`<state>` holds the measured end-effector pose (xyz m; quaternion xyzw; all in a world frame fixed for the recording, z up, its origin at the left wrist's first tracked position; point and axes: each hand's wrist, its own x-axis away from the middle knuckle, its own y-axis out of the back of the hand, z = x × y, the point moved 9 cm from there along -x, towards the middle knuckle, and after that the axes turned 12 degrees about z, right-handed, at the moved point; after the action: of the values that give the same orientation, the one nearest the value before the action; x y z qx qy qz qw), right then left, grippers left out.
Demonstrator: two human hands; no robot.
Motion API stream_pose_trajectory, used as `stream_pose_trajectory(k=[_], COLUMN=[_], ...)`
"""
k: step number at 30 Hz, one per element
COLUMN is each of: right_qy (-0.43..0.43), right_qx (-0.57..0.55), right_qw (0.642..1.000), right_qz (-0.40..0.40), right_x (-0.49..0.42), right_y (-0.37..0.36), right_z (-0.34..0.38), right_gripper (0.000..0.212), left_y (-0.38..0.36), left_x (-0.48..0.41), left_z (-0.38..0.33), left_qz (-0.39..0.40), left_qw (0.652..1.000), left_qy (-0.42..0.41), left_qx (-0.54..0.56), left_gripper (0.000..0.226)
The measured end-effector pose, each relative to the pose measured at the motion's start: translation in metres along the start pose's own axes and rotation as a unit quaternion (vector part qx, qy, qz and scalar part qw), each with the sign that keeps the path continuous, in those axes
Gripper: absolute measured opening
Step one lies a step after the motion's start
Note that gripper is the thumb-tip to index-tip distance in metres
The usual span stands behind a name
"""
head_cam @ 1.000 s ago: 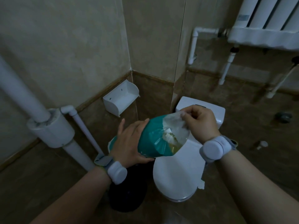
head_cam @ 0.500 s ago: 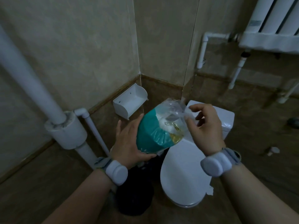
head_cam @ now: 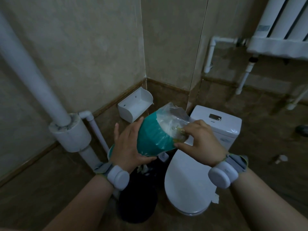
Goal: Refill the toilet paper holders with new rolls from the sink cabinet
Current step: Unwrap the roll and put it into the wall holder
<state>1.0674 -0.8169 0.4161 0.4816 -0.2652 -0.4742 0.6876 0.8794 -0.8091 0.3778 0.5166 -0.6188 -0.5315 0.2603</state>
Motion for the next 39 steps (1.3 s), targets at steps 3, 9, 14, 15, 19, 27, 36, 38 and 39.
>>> stream_pose_trajectory(k=[3, 9, 14, 15, 19, 27, 36, 38, 39], right_qy=[0.039, 0.093, -0.037, -0.049, -0.039, 0.040, -0.027, -0.026, -0.027], right_qx=[-0.110, -0.263, -0.161, -0.086, 0.088, -0.045, -0.242, -0.264, -0.267], right_qw=[0.993, 0.960, 0.977, 0.990, 0.995, 0.995, 0.935, 0.949, 0.956], right_qz=[0.013, -0.031, -0.136, -0.099, 0.017, -0.085, -0.256, -0.169, -0.114], right_x=[0.005, 0.015, 0.013, 0.005, -0.021, -0.029, 0.006, 0.003, 0.001], right_y=[0.003, 0.014, 0.037, 0.035, 0.018, 0.043, 0.026, -0.011, -0.031], right_z=[0.003, 0.008, -0.026, -0.026, -0.013, -0.013, -0.030, -0.020, -0.015], right_gripper=[0.018, 0.024, 0.023, 0.037, 0.039, 0.007, 0.008, 0.004, 0.011], left_y=[-0.004, -0.008, -0.010, -0.012, -0.023, -0.021, -0.031, -0.045, -0.052], left_x=[0.002, 0.004, 0.006, 0.005, 0.004, 0.010, 0.001, -0.001, -0.003], left_z=[0.000, 0.004, 0.001, -0.002, -0.013, -0.011, 0.028, 0.034, 0.031], left_qz=[0.006, 0.004, 0.013, 0.020, 0.051, 0.059, 0.053, 0.057, 0.064], left_qw=[1.000, 0.999, 1.000, 1.000, 0.998, 0.997, 0.970, 0.917, 0.885], left_qy=[0.007, 0.031, 0.016, 0.004, -0.022, -0.044, 0.144, 0.182, 0.182], left_qx=[-0.005, 0.008, -0.010, -0.016, -0.032, -0.012, 0.191, 0.351, 0.423], left_gripper=[0.125, 0.121, 0.123, 0.123, 0.123, 0.121, 0.121, 0.113, 0.110])
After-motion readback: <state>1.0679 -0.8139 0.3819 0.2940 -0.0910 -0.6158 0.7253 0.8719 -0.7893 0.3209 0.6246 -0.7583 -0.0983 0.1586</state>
